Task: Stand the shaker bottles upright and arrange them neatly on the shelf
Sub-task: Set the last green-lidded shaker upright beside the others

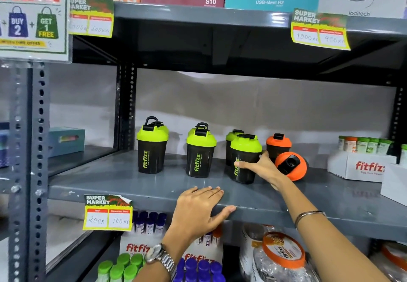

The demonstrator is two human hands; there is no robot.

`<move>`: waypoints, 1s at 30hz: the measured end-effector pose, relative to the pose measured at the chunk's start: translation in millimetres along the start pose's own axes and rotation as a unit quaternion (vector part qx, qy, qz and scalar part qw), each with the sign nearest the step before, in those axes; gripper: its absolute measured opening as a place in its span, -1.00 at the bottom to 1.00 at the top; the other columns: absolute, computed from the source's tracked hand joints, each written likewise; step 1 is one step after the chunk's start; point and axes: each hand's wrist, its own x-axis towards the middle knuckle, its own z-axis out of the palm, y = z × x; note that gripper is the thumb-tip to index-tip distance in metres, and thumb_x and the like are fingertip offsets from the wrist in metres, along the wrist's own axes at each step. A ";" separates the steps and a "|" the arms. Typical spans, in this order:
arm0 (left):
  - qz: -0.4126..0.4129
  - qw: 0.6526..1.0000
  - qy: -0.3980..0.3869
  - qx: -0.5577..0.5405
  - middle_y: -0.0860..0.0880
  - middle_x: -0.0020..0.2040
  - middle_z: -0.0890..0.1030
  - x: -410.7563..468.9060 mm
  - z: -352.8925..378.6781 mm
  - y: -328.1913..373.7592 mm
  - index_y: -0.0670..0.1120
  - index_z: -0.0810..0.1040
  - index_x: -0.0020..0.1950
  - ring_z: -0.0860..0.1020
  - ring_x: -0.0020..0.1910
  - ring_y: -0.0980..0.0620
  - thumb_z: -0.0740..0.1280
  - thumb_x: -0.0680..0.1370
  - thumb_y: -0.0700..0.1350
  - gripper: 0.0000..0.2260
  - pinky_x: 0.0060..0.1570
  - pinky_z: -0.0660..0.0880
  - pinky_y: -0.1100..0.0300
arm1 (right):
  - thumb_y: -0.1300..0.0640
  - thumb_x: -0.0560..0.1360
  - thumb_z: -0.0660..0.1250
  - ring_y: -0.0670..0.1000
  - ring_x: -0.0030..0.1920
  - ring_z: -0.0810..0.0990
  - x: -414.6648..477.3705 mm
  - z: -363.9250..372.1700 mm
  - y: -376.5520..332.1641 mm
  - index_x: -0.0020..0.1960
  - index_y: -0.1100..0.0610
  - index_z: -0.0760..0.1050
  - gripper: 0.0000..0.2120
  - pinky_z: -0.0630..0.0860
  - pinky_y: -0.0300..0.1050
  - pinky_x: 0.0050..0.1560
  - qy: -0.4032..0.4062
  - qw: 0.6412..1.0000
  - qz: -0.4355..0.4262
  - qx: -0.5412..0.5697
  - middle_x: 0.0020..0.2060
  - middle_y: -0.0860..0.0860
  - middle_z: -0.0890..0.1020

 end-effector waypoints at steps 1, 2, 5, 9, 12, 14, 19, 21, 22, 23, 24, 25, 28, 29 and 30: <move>-0.001 1.000 -0.001 -0.001 0.07 -0.06 0.71 0.1 -0.2 0.3 -0.01 0.70 -0.03 0.65 -0.04 0.14 0.18 0.48 0.26 -0.56 -0.02 0.56 0.14 | 0.15 0.28 0.58 -0.01 0.09 0.48 -0.7 0.9 -0.5 0.20 0.13 0.31 -0.38 0.43 -0.12 0.16 0.011 1.000 0.002 -0.008 0.01 -0.05 0.51; -0.002 1.000 -0.002 -0.001 0.07 -0.06 0.71 0.2 -0.5 0.4 -0.01 0.70 -0.03 0.65 -0.04 0.14 0.18 0.48 0.26 -0.56 -0.02 0.56 0.14 | 0.15 0.27 0.58 0.01 0.09 0.48 -0.8 1.6 -0.3 0.25 0.16 0.26 -0.31 0.43 -0.10 0.14 0.018 1.000 0.010 -0.006 0.05 0.00 0.50; -0.003 1.000 -0.004 -0.001 0.07 -0.06 0.71 0.0 -1.0 1.1 -0.01 0.70 -0.03 0.65 -0.04 0.14 0.17 0.48 0.26 -0.56 -0.01 0.55 0.14 | 0.21 0.30 0.54 -0.02 -0.02 0.51 -0.3 1.0 0.6 0.17 0.13 0.23 -0.39 0.41 -0.15 0.01 0.005 1.000 0.028 0.011 0.09 0.07 0.52; -0.007 1.000 -0.011 0.000 0.07 -0.05 0.71 0.0 -2.2 1.2 -0.01 0.70 -0.02 0.65 -0.03 0.14 0.17 0.48 0.26 -0.56 -0.01 0.55 0.13 | 0.14 0.24 0.60 0.01 0.09 0.47 -0.7 0.5 2.9 0.27 0.15 0.23 -0.25 0.42 -0.10 0.13 0.009 1.000 0.015 -0.011 0.09 0.02 0.47; -0.008 1.000 -0.012 -0.003 0.06 -0.05 0.71 -0.1 -2.8 2.1 -0.01 0.70 -0.02 0.65 -0.03 0.13 0.17 0.48 0.26 -0.55 -0.01 0.56 0.13 | 0.18 0.28 0.57 -0.01 0.02 0.48 -0.9 -0.8 5.2 0.15 0.08 0.20 -0.36 0.41 -0.18 0.00 0.017 1.000 0.019 -0.012 0.06 0.02 0.48; -0.007 1.000 -0.010 -0.004 0.06 -0.05 0.71 0.0 -3.4 2.8 -0.01 0.70 -0.02 0.65 -0.03 0.14 0.17 0.48 0.26 -0.55 -0.01 0.56 0.13 | 0.23 0.30 0.53 -0.02 -0.03 0.51 0.5 -1.7 6.1 0.15 0.12 0.21 -0.41 0.42 -0.20 -0.10 0.005 1.000 0.030 0.001 0.08 0.08 0.53; -0.011 1.000 -0.013 -0.008 0.06 -0.06 0.71 0.6 -5.3 3.8 -0.01 0.70 -0.03 0.65 -0.04 0.14 0.17 0.47 0.26 -0.56 -0.02 0.56 0.13 | 0.12 0.24 0.59 0.03 0.09 0.49 0.8 -1.0 11.4 0.16 0.11 0.24 -0.33 0.42 -0.11 0.07 0.004 0.999 0.036 -0.013 0.06 0.01 0.50; -0.012 1.000 -0.019 -0.007 0.07 -0.06 0.71 0.8 -6.7 4.4 0.00 0.70 -0.03 0.65 -0.04 0.14 0.17 0.47 0.26 -0.56 -0.02 0.56 0.14 | 0.13 0.25 0.59 0.04 0.09 0.49 1.1 -0.2 13.1 0.15 0.11 0.25 -0.36 0.42 -0.11 0.06 0.008 0.999 0.037 -0.015 0.06 0.02 0.51; -0.012 1.000 -0.022 -0.005 0.07 -0.06 0.71 0.4 -6.9 4.4 0.00 0.70 -0.03 0.65 -0.04 0.14 0.17 0.47 0.26 -0.56 -0.02 0.56 0.14 | 0.14 0.26 0.58 0.04 0.08 0.50 1.1 0.1 13.7 0.15 0.11 0.26 -0.37 0.42 -0.12 0.05 0.006 0.999 0.036 -0.014 0.06 0.03 0.51; -0.013 1.000 -0.027 -0.004 0.07 -0.06 0.71 0.4 -7.0 4.8 0.00 0.70 -0.03 0.65 -0.04 0.14 0.17 0.47 0.26 -0.56 -0.02 0.56 0.14 | 0.14 0.27 0.57 0.04 0.08 0.50 1.3 -0.4 13.9 0.17 0.12 0.26 -0.37 0.42 -0.12 0.05 0.005 0.999 0.035 -0.010 0.06 0.03 0.51; -0.015 0.999 -0.032 -0.004 0.07 -0.05 0.71 0.3 -7.3 4.7 0.00 0.70 -0.02 0.65 -0.03 0.14 0.17 0.47 0.26 -0.56 -0.02 0.56 0.13 | 0.15 0.27 0.57 0.03 0.08 0.50 1.6 -0.8 14.4 0.18 0.12 0.26 -0.37 0.41 -0.13 0.04 0.003 0.999 0.033 -0.006 0.05 0.02 0.51; -0.018 0.999 -0.035 -0.003 0.07 -0.04 0.71 0.0 -8.2 4.1 0.00 0.70 -0.01 0.65 -0.03 0.13 0.16 0.47 0.26 -0.55 -0.01 0.57 0.12 | 0.15 0.28 0.57 0.02 0.08 0.50 1.2 -1.0 15.0 0.20 0.12 0.25 -0.36 0.40 -0.14 0.04 0.001 0.999 0.031 -0.007 0.04 0.00 0.51; -0.014 0.999 -0.032 0.007 0.06 -0.04 0.71 0.3 -8.5 4.3 0.00 0.70 -0.01 0.65 -0.02 0.12 0.17 0.47 0.26 -0.56 -0.01 0.58 0.11 | 0.08 0.29 0.57 0.00 0.12 0.47 -4.0 -11.1 15.1 0.39 0.17 0.18 -0.17 0.38 -0.13 0.11 -0.025 0.999 0.033 -0.025 0.11 -0.02 0.49; -0.015 0.999 -0.034 0.008 0.06 -0.04 0.71 1.5 -9.3 4.7 0.00 0.70 -0.02 0.65 -0.03 0.12 0.18 0.47 0.26 -0.56 -0.02 0.58 0.12 | 0.06 0.28 0.57 0.03 0.16 0.48 -5.7 -17.5 16.0 0.44 0.19 0.14 -0.11 0.40 -0.09 0.17 -0.033 0.998 0.033 -0.034 0.17 0.01 0.50; -0.021 0.999 -0.034 0.011 0.07 -0.05 0.71 0.0 -12.0 2.2 0.00 0.70 -0.03 0.66 -0.04 0.13 0.17 0.46 0.26 -0.56 -0.05 0.58 0.13 | 0.05 0.28 0.58 0.06 0.21 0.49 -6.6 -19.6 17.5 0.46 0.19 0.13 -0.08 0.41 -0.05 0.22 -0.031 0.998 0.024 -0.046 0.23 0.06 0.50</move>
